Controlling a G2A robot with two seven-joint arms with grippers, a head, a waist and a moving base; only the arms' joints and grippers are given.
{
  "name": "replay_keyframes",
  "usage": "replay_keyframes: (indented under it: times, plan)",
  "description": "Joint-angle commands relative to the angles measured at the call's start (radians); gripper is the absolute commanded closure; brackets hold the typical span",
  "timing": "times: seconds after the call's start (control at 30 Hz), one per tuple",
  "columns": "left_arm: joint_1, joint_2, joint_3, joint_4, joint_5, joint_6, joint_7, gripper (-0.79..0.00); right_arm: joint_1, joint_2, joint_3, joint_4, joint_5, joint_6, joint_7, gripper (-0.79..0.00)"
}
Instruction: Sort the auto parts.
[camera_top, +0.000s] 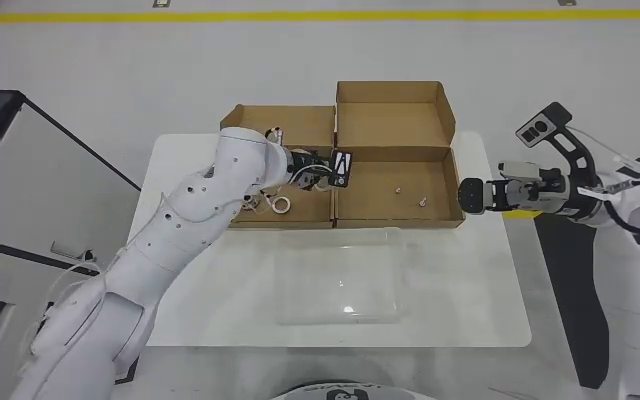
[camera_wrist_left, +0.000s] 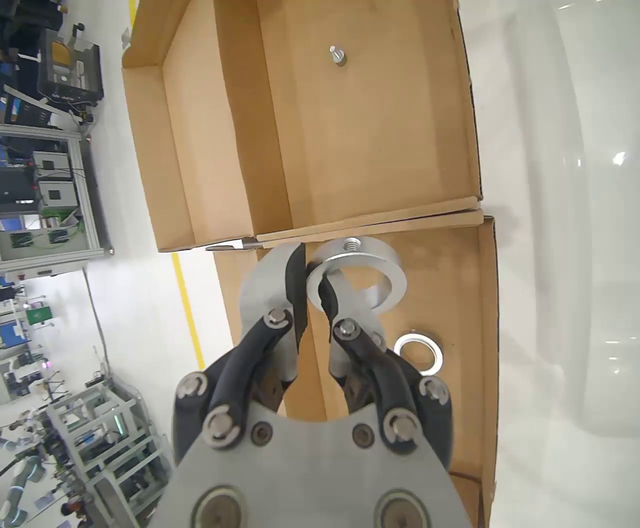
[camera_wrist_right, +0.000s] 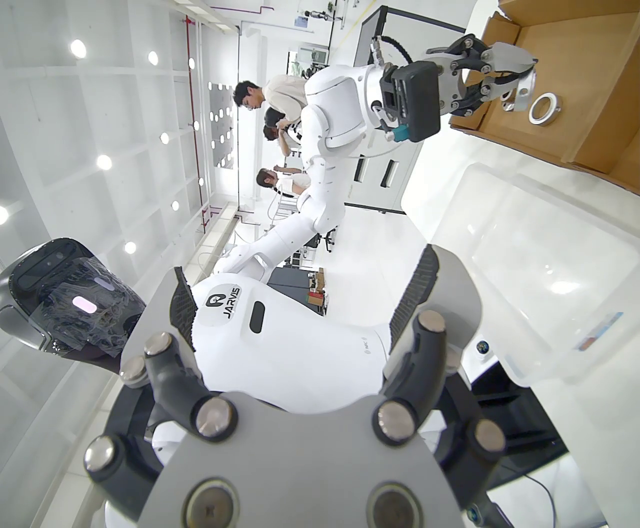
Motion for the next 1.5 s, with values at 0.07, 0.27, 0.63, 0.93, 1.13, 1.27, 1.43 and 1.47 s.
replay_keyframes:
  times: [0.07, 0.27, 0.63, 0.93, 1.13, 1.27, 1.43, 1.47]
  plan:
    - [-0.025, -0.013, 0.045, 0.057, 0.053, 0.008, 0.025, 0.0, 0.0, 0.0, 0.0, 0.0, 0.0, 0.0, 0.0, -0.785]
    - [-0.05, -0.029, 0.092, 0.141, 0.094, 0.003, 0.067, 0.0, 0.0, 0.0, 0.0, 0.0, 0.0, 0.0, 0.0, -0.785]
    - [-0.053, -0.043, 0.119, 0.235, 0.115, -0.011, 0.087, 0.0, 0.0, 0.0, 0.0, 0.0, 0.0, 0.0, 0.0, -0.785]
    - [-0.051, -0.05, 0.144, 0.288, 0.17, 0.013, 0.145, 0.0, 0.0, 0.0, 0.0, 0.0, 0.0, 0.0, 0.0, -0.785]
    - [-0.053, -0.059, 0.159, 0.324, 0.188, 0.035, 0.181, 0.0, 0.0, 0.0, 0.0, 0.0, 0.0, 0.0, 0.0, -0.785]
    - [-0.059, -0.066, 0.171, 0.347, 0.197, 0.04, 0.204, 0.0, 0.0, 0.0, 0.0, 0.0, 0.0, 0.0, 0.0, -0.785]
    - [-0.067, -0.076, 0.183, 0.378, 0.21, 0.051, 0.224, 0.0, 0.0, 0.0, 0.0, 0.0, 0.0, 0.0, 0.0, -0.785]
    - [-0.069, -0.078, 0.185, 0.386, 0.21, 0.05, 0.228, 0.0, 0.0, 0.0, 0.0, 0.0, 0.0, 0.0, 0.0, -0.785]
